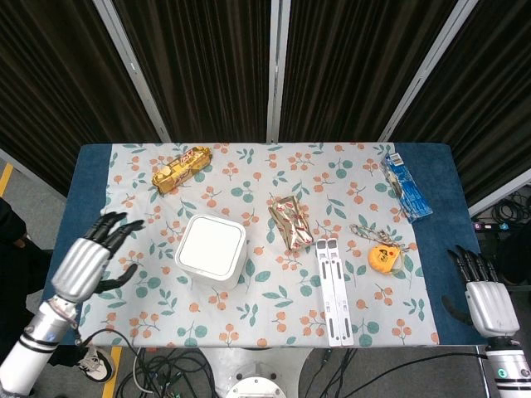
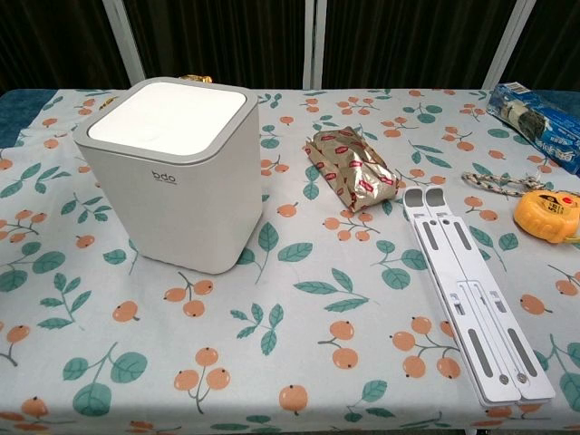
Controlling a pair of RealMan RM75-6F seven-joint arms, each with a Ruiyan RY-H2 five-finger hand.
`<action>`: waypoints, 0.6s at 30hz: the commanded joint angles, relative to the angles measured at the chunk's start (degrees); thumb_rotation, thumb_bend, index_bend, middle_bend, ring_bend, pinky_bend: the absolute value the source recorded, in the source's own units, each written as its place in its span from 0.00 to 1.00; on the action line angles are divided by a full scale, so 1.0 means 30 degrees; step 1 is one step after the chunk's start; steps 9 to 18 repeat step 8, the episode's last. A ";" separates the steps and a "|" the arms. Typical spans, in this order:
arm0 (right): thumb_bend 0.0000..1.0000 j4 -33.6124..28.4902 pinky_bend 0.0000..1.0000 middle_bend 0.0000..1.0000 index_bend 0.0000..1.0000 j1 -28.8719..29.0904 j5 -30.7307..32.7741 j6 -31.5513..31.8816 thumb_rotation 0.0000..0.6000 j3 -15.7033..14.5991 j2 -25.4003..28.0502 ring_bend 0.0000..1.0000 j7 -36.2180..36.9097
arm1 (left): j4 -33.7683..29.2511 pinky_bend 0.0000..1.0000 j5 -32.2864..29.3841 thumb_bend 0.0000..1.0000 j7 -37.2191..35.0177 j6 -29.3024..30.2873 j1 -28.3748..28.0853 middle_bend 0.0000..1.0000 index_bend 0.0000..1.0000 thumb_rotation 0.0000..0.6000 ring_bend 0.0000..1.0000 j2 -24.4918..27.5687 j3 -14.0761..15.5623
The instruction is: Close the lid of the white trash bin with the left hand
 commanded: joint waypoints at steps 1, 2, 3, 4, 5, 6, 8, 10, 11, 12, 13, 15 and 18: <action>0.23 -0.0234 0.00 0.00 0.00 -0.0108 -0.0160 0.0427 1.00 0.0102 0.0097 0.00 -0.0261 | 0.1891 0.10 -0.1309 0.35 0.0913 0.1767 0.2335 0.20 0.10 1.00 0.06 -0.0564 0.0786; 0.23 -0.0311 0.00 0.00 0.00 -0.0124 -0.0196 0.0478 1.00 0.0094 0.0117 0.00 -0.0351 | 0.2348 0.10 -0.1423 0.35 0.1112 0.2029 0.2727 0.19 0.10 1.00 0.06 -0.0750 0.0930; 0.23 -0.0420 0.00 0.00 0.00 -0.0137 -0.0240 0.0500 1.00 0.0066 0.0138 0.00 -0.0478 | 0.2898 0.10 -0.1485 0.35 0.1346 0.2291 0.3171 0.19 0.10 1.00 0.06 -0.1015 0.1120; 0.23 -0.0485 0.00 0.00 0.00 -0.0141 -0.0274 0.0500 1.00 0.0038 0.0139 0.00 -0.0571 | 0.3287 0.10 -0.1462 0.35 0.1484 0.2402 0.3440 0.19 0.10 1.00 0.06 -0.1209 0.1276; 0.23 -0.0540 0.00 0.00 0.00 -0.0142 -0.0297 0.0474 1.00 0.0005 0.0120 0.00 -0.0658 | 0.3645 0.09 -0.1408 0.35 0.1591 0.2444 0.3655 0.19 0.10 1.00 0.06 -0.1384 0.1429; 0.23 -0.0595 0.00 0.00 0.00 -0.0134 -0.0310 0.0399 1.00 -0.0045 0.0074 0.00 -0.0754 | 0.4045 0.09 -0.1383 0.35 0.1685 0.2469 0.3878 0.19 0.10 1.00 0.06 -0.1592 0.1546; 0.23 -0.0656 0.00 0.00 0.00 -0.0106 -0.0302 0.0227 1.00 -0.0124 -0.0021 0.00 -0.0901 | 0.4471 0.09 -0.1445 0.35 0.1650 0.2542 0.4119 0.19 0.10 1.00 0.06 -0.1902 0.1519; 0.23 -0.0656 0.00 0.00 0.00 -0.0106 -0.0302 0.0227 1.00 -0.0124 -0.0021 0.00 -0.0901 | 0.4471 0.09 -0.1445 0.35 0.1650 0.2542 0.4119 0.19 0.10 1.00 0.06 -0.1902 0.1519; 0.23 -0.0656 0.00 0.00 0.00 -0.0106 -0.0302 0.0227 1.00 -0.0124 -0.0021 0.00 -0.0901 | 0.4471 0.09 -0.1445 0.35 0.1650 0.2542 0.4119 0.19 0.10 1.00 0.06 -0.1902 0.1519; 0.23 -0.0656 0.00 0.00 0.00 -0.0106 -0.0302 0.0227 1.00 -0.0124 -0.0021 0.00 -0.0901 | 0.4471 0.09 -0.1445 0.35 0.1650 0.2542 0.4119 0.19 0.10 1.00 0.06 -0.1902 0.1519; 0.23 -0.0656 0.00 0.00 0.00 -0.0106 -0.0302 0.0227 1.00 -0.0124 -0.0021 0.00 -0.0901 | 0.4471 0.09 -0.1445 0.35 0.1650 0.2542 0.4119 0.19 0.10 1.00 0.06 -0.1902 0.1519; 0.23 -0.0656 0.00 0.00 0.00 -0.0106 -0.0302 0.0227 1.00 -0.0124 -0.0021 0.00 -0.0901 | 0.4471 0.09 -0.1445 0.35 0.1650 0.2542 0.4119 0.19 0.10 1.00 0.06 -0.1902 0.1519; 0.23 -0.0656 0.00 0.00 0.00 -0.0106 -0.0302 0.0227 1.00 -0.0124 -0.0021 0.00 -0.0901 | 0.4471 0.09 -0.1445 0.35 0.1650 0.2542 0.4119 0.19 0.10 1.00 0.06 -0.1902 0.1519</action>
